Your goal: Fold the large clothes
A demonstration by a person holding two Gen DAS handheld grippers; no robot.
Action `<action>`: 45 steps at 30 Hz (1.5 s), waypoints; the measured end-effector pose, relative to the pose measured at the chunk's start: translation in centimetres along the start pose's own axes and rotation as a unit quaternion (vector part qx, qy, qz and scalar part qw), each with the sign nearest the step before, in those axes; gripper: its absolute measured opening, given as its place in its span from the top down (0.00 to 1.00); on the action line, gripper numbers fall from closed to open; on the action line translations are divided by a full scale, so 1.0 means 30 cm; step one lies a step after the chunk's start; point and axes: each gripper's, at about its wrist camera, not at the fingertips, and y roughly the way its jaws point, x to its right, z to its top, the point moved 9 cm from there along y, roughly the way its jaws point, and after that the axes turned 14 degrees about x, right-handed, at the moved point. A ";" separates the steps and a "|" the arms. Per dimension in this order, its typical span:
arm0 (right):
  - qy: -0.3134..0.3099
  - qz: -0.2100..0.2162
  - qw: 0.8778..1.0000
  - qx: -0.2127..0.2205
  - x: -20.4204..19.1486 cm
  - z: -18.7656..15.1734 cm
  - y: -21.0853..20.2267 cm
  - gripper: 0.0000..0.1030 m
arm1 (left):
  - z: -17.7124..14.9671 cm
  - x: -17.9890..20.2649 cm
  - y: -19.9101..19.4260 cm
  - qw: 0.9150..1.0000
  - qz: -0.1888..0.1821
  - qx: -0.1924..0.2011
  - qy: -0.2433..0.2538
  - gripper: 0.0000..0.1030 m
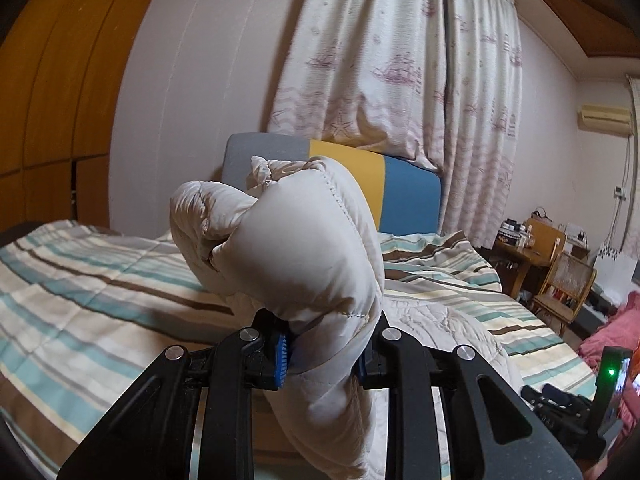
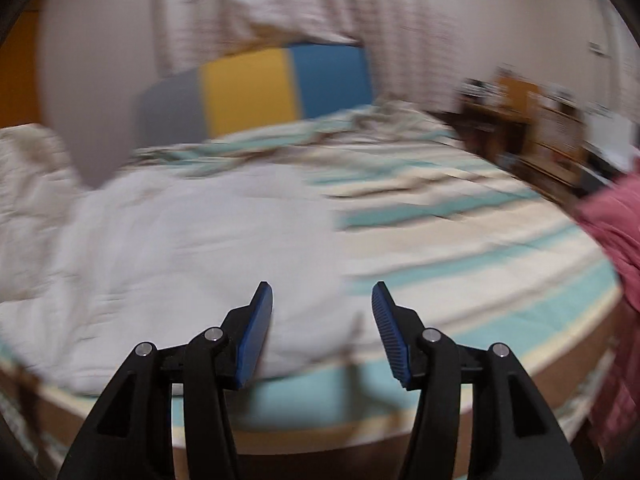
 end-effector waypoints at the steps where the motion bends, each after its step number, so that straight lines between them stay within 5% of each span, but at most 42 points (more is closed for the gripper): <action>1: 0.007 -0.006 1.000 -0.028 0.029 -0.030 0.031 0.49 | 0.002 0.024 0.004 1.000 -0.005 0.001 0.006 0.76; 4: 0.030 0.012 0.997 -0.067 0.050 -0.081 0.079 0.48 | -0.001 0.096 0.029 1.000 -0.022 -0.002 0.019 0.76; 11: 0.055 0.032 0.997 -0.035 0.074 -0.033 0.031 0.41 | -0.047 0.275 0.084 0.996 -0.058 -0.015 0.065 0.76; 16: 0.081 0.000 0.997 -0.009 0.182 0.023 0.000 0.38 | -0.099 0.396 0.128 0.992 -0.083 -0.024 0.096 0.76; 23: 0.068 -0.042 0.996 -0.038 0.316 -0.012 0.007 0.38 | -0.181 0.560 0.167 0.983 -0.133 -0.037 0.120 0.76; 28: 0.086 -0.040 0.994 -0.052 0.352 -0.046 0.003 0.38 | -0.261 0.693 0.168 0.971 -0.176 -0.045 0.154 0.76; 33: 0.097 -0.029 0.994 -0.047 0.360 -0.031 0.002 0.38 | -0.414 0.816 0.175 0.950 -0.233 -0.084 0.190 0.76; 40: 0.123 0.018 0.992 -0.032 0.340 0.023 -0.016 0.38 | -0.631 0.846 0.181 0.925 -0.311 -0.155 0.155 0.75; 45: 0.122 0.086 0.989 0.000 0.244 0.136 -0.050 0.37 | -0.636 0.840 0.193 0.924 -0.321 -0.160 0.134 0.73</action>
